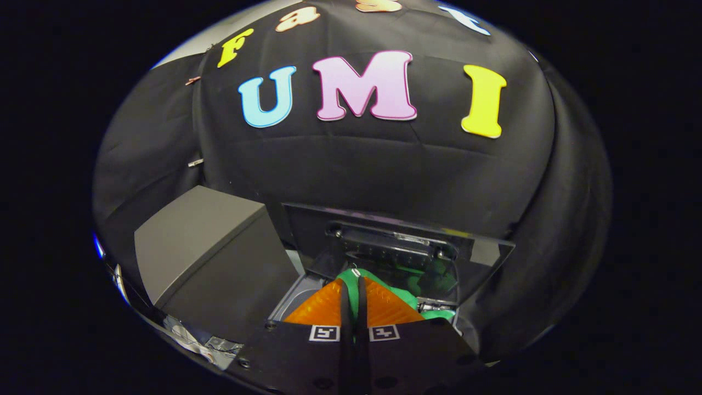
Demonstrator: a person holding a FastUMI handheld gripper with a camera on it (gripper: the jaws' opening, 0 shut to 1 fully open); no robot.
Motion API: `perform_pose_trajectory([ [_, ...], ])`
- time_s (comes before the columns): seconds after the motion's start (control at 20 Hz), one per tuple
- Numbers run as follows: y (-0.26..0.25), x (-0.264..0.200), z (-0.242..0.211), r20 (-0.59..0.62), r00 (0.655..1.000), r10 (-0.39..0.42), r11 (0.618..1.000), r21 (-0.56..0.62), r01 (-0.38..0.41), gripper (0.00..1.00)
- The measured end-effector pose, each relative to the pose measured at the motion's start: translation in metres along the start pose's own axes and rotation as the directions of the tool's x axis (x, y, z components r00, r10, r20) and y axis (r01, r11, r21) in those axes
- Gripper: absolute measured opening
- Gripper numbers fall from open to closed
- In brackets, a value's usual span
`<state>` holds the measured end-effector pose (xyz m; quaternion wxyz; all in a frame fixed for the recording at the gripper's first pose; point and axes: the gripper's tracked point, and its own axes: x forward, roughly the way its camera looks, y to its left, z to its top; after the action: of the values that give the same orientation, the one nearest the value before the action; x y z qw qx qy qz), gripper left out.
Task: Put the clothes into the washing machine and then close the washing machine lid.
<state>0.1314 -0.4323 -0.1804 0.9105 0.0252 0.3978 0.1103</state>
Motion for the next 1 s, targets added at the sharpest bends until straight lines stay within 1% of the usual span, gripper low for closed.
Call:
perform_pose_trajectory([
  [0.1, -0.008, 0.005, -0.003, 0.0, 1.0, -0.01, 1.0, 0.004, 0.01, 0.05],
  [0.2, -0.008, 0.011, -0.011, -0.029, 1.0, -0.012, 0.999, 0.035, 0.013, 0.05],
  [0.35, -0.006, 0.025, -0.038, -0.099, 0.995, -0.022, 0.995, 0.099, 0.032, 0.05],
  [0.45, -0.009, 0.04, -0.062, -0.142, 0.988, -0.059, 0.993, 0.095, 0.073, 0.05],
  [0.6, -0.007, 0.057, -0.094, -0.192, 0.978, -0.083, 0.99, 0.098, 0.104, 0.05],
  [0.75, -0.014, 0.071, -0.128, -0.25, 0.959, -0.134, 0.984, 0.078, 0.158, 0.05],
  [0.9, -0.024, 0.086, -0.161, -0.308, 0.932, -0.192, 0.974, 0.054, 0.219, 0.05],
  [1.0, -0.03, 0.095, -0.182, -0.335, 0.916, -0.22, 0.97, 0.026, 0.242, 0.05],
])
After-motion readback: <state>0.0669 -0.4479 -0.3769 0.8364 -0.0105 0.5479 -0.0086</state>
